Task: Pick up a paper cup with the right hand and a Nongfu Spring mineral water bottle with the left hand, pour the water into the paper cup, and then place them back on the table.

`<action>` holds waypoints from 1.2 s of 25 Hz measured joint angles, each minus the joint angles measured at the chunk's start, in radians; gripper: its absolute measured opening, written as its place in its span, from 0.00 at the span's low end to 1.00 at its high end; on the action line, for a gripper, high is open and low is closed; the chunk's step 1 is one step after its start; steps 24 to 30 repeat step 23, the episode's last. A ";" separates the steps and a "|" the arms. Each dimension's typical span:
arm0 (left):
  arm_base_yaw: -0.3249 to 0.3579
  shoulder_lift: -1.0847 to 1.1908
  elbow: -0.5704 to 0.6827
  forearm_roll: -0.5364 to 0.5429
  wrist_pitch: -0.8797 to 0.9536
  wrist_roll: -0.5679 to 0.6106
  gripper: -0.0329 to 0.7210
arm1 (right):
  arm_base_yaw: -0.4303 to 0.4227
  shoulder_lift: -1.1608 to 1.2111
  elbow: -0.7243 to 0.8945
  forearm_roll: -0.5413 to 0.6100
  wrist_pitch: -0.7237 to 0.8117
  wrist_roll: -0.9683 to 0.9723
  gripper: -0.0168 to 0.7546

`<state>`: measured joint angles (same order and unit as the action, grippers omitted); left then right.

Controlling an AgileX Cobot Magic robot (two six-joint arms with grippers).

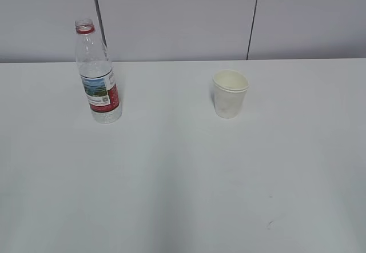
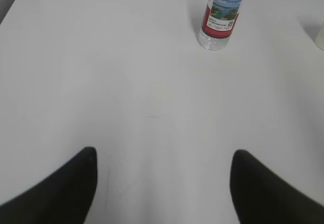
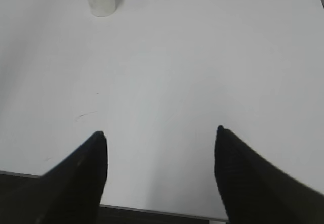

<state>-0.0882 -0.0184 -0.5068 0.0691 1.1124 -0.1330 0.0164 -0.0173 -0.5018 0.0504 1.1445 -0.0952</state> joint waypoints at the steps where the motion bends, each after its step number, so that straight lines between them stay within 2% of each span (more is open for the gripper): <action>1: 0.000 0.000 0.000 0.000 0.000 0.000 0.71 | 0.000 0.000 0.000 0.000 0.000 0.000 0.67; 30: 0.000 0.000 0.000 0.000 0.000 0.000 0.71 | 0.000 0.000 0.000 0.000 0.000 0.000 0.67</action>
